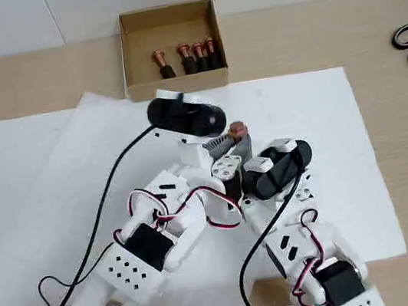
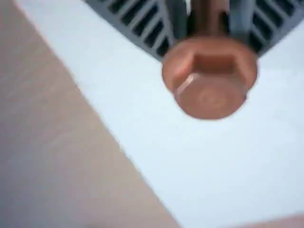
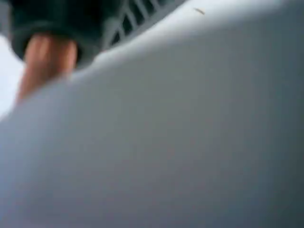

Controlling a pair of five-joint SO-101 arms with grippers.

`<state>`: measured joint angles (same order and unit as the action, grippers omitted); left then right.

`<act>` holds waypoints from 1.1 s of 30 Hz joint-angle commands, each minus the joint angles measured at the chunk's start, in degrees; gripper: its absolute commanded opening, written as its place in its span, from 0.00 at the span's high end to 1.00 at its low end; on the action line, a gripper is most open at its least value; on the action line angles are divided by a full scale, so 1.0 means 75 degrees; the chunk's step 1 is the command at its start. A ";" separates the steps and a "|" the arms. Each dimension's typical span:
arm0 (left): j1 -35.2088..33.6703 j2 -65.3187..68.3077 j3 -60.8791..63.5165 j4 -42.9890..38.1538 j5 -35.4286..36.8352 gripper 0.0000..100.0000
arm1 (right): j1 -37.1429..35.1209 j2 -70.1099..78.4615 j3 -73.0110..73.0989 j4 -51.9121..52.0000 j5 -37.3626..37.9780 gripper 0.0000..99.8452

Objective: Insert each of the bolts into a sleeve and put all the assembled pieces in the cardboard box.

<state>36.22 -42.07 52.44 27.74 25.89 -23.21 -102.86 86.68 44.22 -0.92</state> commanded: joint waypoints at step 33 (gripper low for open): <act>-0.0692 -0.0176 -0.2010 0.3516 0.0023 0.78 | 0.0041 -0.0135 -0.0070 -0.0135 -0.0082 1.00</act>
<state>33.49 -41.98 43.56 47.25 25.71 -23.12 -102.86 86.77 44.22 -0.92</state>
